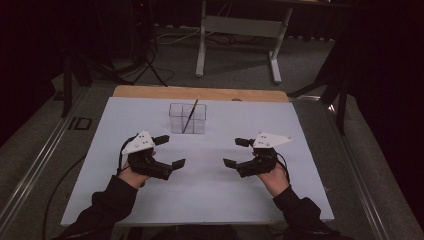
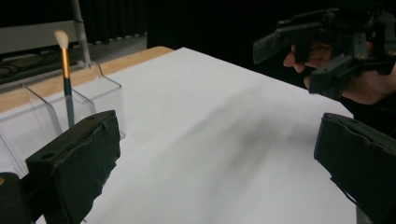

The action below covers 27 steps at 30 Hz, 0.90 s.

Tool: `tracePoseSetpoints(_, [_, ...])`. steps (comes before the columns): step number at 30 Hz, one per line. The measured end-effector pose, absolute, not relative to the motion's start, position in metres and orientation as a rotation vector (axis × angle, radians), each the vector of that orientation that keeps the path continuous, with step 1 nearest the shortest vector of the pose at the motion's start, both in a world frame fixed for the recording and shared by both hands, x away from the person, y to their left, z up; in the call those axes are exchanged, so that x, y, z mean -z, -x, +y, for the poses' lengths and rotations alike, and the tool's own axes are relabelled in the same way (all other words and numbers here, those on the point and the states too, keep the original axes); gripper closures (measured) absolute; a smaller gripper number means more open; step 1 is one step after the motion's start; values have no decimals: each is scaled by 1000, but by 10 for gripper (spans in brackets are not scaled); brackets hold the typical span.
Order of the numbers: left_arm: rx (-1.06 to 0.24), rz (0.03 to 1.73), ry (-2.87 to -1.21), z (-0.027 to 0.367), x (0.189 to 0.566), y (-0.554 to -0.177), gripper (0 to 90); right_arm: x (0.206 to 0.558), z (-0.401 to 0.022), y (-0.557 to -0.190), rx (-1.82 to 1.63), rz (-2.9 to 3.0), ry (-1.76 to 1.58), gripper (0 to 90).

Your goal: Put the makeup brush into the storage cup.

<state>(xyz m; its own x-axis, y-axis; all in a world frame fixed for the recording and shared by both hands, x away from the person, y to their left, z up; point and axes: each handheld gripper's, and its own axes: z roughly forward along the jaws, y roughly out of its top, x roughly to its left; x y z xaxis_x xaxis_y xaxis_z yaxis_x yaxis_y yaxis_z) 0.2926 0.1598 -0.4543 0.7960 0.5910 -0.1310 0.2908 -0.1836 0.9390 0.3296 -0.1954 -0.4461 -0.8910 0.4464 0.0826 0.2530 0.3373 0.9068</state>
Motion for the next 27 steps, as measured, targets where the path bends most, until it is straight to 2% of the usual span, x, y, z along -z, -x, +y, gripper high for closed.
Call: tracePoseSetpoints(27, [-270,725,-1804,169,506,-269,6,448,-194,-329,-1565,2425,-631,140])
